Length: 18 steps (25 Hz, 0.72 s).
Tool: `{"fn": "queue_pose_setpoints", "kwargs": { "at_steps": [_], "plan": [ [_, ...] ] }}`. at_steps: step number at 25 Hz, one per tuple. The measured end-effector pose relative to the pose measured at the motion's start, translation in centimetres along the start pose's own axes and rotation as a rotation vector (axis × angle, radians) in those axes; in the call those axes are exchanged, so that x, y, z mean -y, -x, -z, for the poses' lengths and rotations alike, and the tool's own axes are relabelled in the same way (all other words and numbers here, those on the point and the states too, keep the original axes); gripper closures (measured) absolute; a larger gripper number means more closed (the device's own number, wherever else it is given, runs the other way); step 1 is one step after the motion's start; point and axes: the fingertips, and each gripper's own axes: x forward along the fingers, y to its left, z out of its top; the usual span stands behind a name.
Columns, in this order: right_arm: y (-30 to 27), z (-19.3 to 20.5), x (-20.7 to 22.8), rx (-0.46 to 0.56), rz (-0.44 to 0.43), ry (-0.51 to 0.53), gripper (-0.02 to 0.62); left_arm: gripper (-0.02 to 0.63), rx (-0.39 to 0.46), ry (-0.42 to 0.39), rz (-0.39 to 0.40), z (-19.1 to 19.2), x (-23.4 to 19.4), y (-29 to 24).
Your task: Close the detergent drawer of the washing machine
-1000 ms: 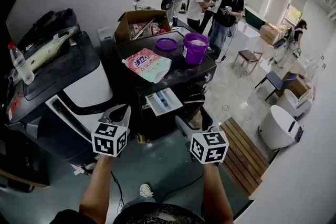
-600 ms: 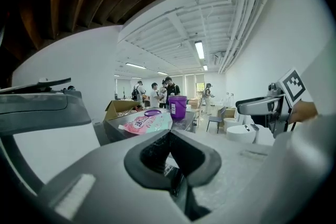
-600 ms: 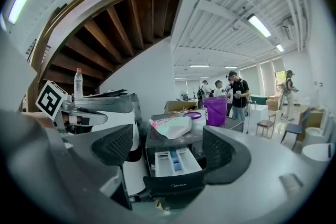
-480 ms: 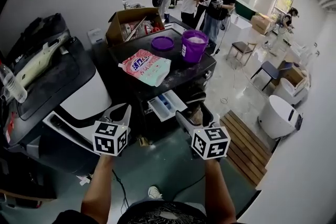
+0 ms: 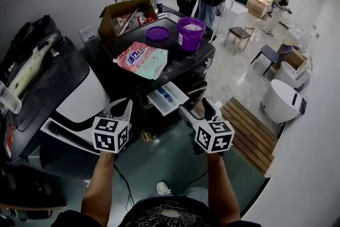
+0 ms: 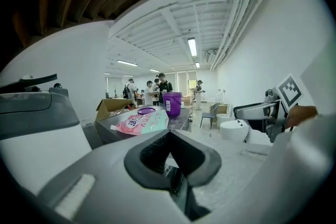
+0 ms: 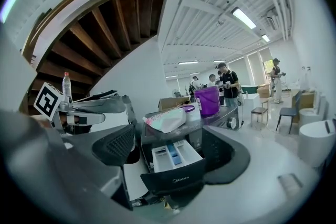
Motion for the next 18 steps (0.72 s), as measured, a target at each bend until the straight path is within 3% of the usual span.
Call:
{"fn": "queue_pose_setpoints", "kwargs": {
  "at_steps": [9,18],
  "plan": [
    [-0.6,3.3,1.5,-0.007,0.014,-0.101,0.193,0.606,-0.026,-0.030,0.026,0.5,0.2,-1.5],
    [-2.3,8.0,3.3,0.004,-0.025,-0.268,0.196,0.606,-0.070,-0.066,0.040,1.6,1.3,-3.7]
  ]
}}
